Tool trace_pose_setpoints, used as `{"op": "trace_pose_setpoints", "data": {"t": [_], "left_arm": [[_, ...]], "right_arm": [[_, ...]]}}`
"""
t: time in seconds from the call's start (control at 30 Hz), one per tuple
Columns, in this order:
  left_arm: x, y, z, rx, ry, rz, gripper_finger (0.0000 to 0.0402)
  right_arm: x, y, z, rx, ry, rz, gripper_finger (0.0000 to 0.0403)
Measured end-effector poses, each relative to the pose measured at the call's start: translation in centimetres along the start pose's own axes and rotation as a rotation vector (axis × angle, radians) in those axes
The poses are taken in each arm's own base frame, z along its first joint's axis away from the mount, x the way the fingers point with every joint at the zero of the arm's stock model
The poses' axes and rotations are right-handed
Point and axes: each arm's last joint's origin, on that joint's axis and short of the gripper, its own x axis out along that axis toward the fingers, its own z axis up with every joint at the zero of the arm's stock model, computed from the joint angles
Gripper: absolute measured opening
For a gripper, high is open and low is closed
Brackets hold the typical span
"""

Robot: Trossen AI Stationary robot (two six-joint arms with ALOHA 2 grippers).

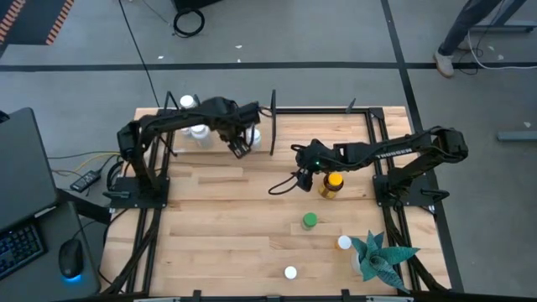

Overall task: Pick and place medicine bottles onto shelf by color
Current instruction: Put the white pill bottle on the shelf

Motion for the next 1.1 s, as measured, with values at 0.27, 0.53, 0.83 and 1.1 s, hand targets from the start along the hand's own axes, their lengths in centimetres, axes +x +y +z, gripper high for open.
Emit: {"op": "trace_pose_setpoints", "data": {"t": [0.27, 0.53, 0.83, 1.1], "left_arm": [[0.8, 4.8, 2.3, -0.027, -0.138, -0.029, 0.0174], [3.6, 6.2, 4.0, 0.117, -0.160, -0.035, 0.0172], [4.4, 6.1, 5.1, 0.198, -0.224, -0.046, 0.0179], [5.8, 5.6, 5.8, 0.280, -0.239, -0.083, 0.0180]], "right_arm": [[0.0, 0.1, 0.3, 0.011, -0.030, 0.006, 0.0316], [0.0, 0.1, 0.3, 0.012, -0.035, 0.007, 0.0316], [0.0, 0.0, 0.5, 0.022, -0.056, -0.022, 0.0316], [0.0, 0.0, 0.7, 0.029, -0.075, -0.038, 0.0316]]}}
